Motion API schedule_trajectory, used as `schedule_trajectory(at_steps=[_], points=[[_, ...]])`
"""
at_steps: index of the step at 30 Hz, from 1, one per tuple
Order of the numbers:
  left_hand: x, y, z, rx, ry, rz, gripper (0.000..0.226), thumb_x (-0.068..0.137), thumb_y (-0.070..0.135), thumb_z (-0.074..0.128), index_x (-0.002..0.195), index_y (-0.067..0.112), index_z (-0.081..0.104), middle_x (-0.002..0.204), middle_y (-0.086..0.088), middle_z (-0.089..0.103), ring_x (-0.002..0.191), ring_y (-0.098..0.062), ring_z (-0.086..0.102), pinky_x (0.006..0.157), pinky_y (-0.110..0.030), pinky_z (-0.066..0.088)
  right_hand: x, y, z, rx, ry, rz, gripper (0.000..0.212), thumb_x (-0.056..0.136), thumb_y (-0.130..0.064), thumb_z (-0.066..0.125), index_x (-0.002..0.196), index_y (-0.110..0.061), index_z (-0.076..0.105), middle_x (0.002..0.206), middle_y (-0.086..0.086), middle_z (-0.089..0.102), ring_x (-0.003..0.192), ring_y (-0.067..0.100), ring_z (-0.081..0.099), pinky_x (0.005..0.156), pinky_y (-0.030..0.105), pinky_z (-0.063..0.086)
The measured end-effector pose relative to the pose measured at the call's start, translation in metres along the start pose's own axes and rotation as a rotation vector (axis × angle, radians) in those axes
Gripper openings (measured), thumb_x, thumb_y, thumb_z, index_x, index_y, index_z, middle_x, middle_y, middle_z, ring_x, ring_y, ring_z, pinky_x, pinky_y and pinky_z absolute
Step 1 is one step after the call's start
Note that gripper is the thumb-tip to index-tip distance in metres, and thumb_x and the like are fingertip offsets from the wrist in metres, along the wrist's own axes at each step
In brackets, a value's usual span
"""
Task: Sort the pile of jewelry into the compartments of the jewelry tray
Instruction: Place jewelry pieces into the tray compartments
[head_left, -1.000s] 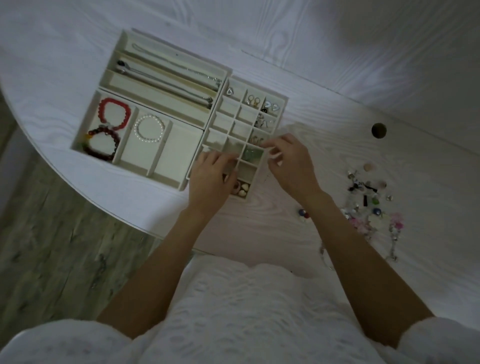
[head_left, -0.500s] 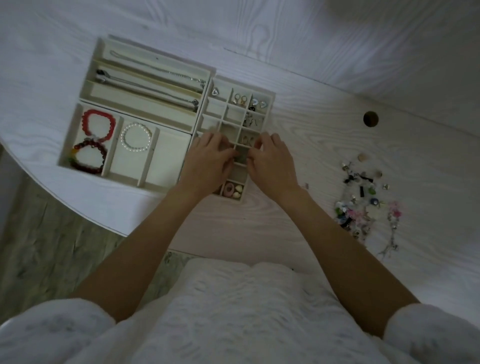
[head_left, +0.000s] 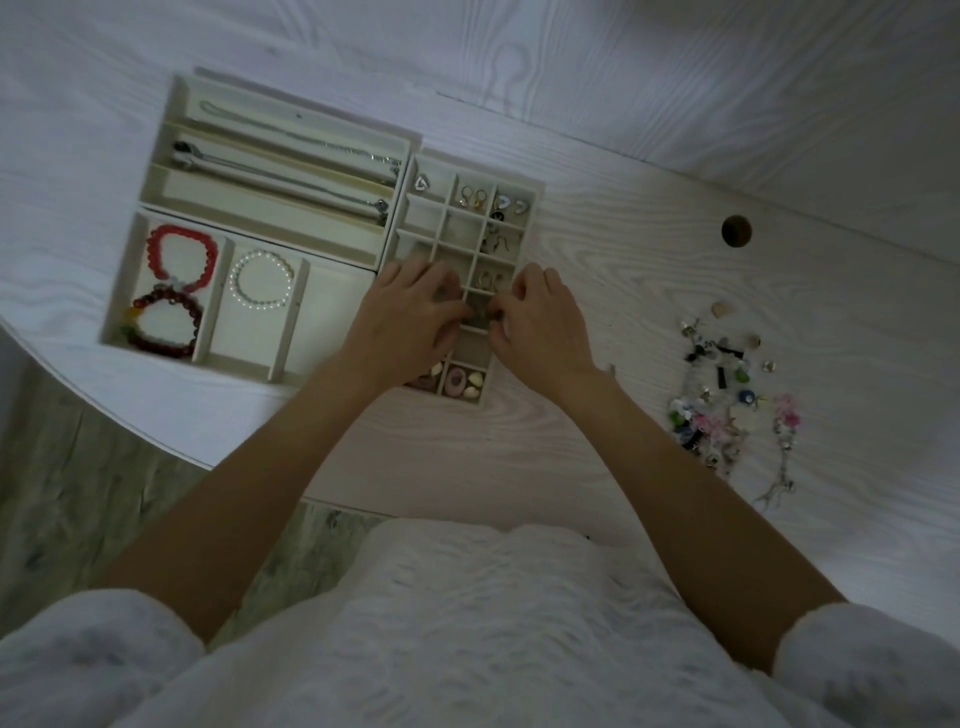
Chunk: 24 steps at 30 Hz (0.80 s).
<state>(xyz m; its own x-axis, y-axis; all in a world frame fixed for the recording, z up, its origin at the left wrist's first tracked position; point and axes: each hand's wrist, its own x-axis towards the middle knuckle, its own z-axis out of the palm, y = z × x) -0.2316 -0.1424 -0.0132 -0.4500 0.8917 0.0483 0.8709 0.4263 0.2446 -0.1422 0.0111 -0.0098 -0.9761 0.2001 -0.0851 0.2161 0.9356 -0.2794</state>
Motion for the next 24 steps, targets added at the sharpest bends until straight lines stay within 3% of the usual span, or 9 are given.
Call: schedule_trajectory(at_steps=[4, 10, 14, 18, 21, 24], points=[[-0.002, 0.000, 0.001, 0.038, -0.022, -0.001, 0.026, 0.084, 0.024, 0.050, 0.096, 0.019, 0.072, 0.098, -0.006, 0.059, 0.090, -0.030, 0.052, 0.072, -0.040, 0.038, -0.002, -0.003, -0.001, 0.008, 0.007, -0.003, 0.011, 0.075, -0.012, 0.059, 0.076, -0.003, 0.063, 0.081, 0.018, 0.053, 0.076, 0.033, 0.050, 0.061, 0.036, 0.038], [-0.014, 0.009, 0.009, -0.010, 0.004, -0.064, 0.037, 0.087, 0.026, 0.049, 0.121, 0.022, 0.064, 0.109, -0.007, 0.060, 0.095, -0.028, 0.048, 0.075, -0.039, 0.033, -0.011, 0.000, -0.001, -0.008, 0.003, -0.006, 0.014, 0.079, -0.016, 0.058, 0.082, -0.006, 0.068, 0.080, 0.014, 0.053, 0.075, 0.030, 0.049, 0.060, 0.033, 0.034], [-0.022, 0.011, 0.008, -0.043, 0.090, -0.099, 0.030, 0.088, 0.021, 0.054, 0.115, 0.016, 0.066, 0.105, -0.007, 0.061, 0.091, -0.028, 0.052, 0.075, -0.039, 0.040, -0.017, -0.001, -0.004, 0.006, 0.032, -0.029, 0.012, 0.077, -0.013, 0.061, 0.087, -0.008, 0.067, 0.081, 0.014, 0.052, 0.073, 0.030, 0.049, 0.059, 0.035, 0.039], [-0.020, 0.014, 0.011, 0.038, 0.072, -0.068, 0.033, 0.087, 0.022, 0.047, 0.112, 0.016, 0.067, 0.103, -0.008, 0.060, 0.091, -0.028, 0.048, 0.073, -0.039, 0.036, -0.021, -0.004, -0.002, 0.008, 0.002, -0.016, 0.016, 0.080, -0.013, 0.061, 0.093, -0.013, 0.071, 0.080, 0.013, 0.052, 0.073, 0.029, 0.049, 0.059, 0.034, 0.040], [-0.019, 0.018, 0.011, 0.067, 0.060, -0.070, 0.035, 0.086, 0.023, 0.043, 0.111, 0.015, 0.067, 0.101, -0.008, 0.060, 0.091, -0.026, 0.046, 0.072, -0.037, 0.033, -0.025, -0.007, -0.004, 0.020, -0.084, 0.029, 0.027, 0.086, -0.018, 0.057, 0.111, -0.017, 0.068, 0.092, 0.013, 0.053, 0.084, 0.029, 0.049, 0.067, 0.035, 0.039], [-0.021, 0.025, 0.010, 0.011, 0.050, -0.142, 0.038, 0.085, 0.024, 0.043, 0.112, 0.012, 0.067, 0.098, -0.008, 0.061, 0.089, -0.029, 0.055, 0.072, -0.038, 0.039, -0.032, -0.005, -0.010, 0.178, -0.168, 0.103, 0.035, 0.091, -0.021, 0.053, 0.125, -0.018, 0.058, 0.112, 0.011, 0.051, 0.101, 0.025, 0.045, 0.081, 0.027, 0.036]])
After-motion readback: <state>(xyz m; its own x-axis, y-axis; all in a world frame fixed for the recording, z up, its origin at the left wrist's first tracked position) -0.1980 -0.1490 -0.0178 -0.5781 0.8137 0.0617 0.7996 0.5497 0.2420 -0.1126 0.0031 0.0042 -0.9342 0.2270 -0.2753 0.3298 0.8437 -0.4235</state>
